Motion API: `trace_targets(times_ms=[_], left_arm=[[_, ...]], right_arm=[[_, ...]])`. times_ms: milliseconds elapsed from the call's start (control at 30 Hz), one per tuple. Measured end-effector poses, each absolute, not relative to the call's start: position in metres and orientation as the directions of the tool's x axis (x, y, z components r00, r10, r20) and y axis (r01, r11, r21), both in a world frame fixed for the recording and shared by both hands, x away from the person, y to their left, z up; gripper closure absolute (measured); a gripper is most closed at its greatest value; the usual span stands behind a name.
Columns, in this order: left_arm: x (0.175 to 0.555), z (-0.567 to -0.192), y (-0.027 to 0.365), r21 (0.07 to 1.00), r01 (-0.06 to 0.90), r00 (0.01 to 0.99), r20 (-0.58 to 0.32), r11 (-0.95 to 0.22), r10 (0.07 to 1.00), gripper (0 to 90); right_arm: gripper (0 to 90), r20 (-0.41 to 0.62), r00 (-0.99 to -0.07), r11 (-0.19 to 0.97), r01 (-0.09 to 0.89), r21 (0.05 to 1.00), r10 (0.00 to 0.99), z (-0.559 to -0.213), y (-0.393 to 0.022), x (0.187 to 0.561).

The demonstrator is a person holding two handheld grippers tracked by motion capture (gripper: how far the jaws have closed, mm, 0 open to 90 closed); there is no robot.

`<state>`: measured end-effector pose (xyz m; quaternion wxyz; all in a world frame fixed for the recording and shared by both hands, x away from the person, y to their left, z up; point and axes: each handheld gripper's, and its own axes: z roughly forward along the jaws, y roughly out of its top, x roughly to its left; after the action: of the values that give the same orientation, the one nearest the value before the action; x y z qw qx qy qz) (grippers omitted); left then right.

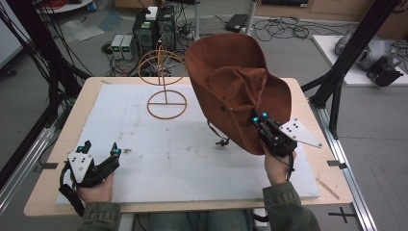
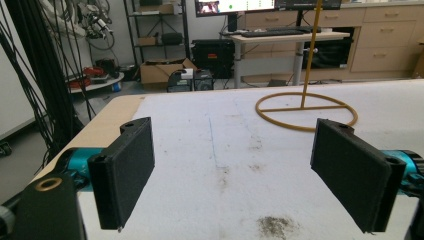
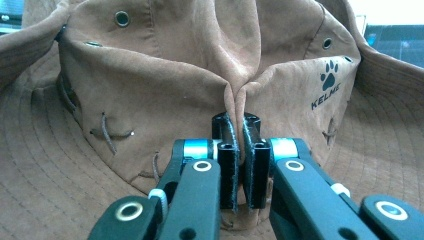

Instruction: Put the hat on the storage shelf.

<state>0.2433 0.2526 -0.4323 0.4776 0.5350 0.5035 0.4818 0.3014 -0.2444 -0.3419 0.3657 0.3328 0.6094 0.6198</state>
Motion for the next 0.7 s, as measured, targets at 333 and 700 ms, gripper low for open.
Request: trace_targets(times_ms=[333, 700], left_arm=[[0.244, -0.432, 0.257, 0.997, 0.068, 0.030, -0.024, 0.022, 0.999, 17.9], [0.244, -0.434, 0.265, 0.992, 0.075, 0.029, -0.100, 0.098, 0.995, 18.0]], right_arm=[[87.9, -0.061, -0.546, 0.033, -0.062, 0.998, 0.836, -0.308, -0.215, 0.329], [87.8, -0.084, -0.596, 0.049, -0.074, 0.996, 0.799, -0.257, -0.167, 0.368]])
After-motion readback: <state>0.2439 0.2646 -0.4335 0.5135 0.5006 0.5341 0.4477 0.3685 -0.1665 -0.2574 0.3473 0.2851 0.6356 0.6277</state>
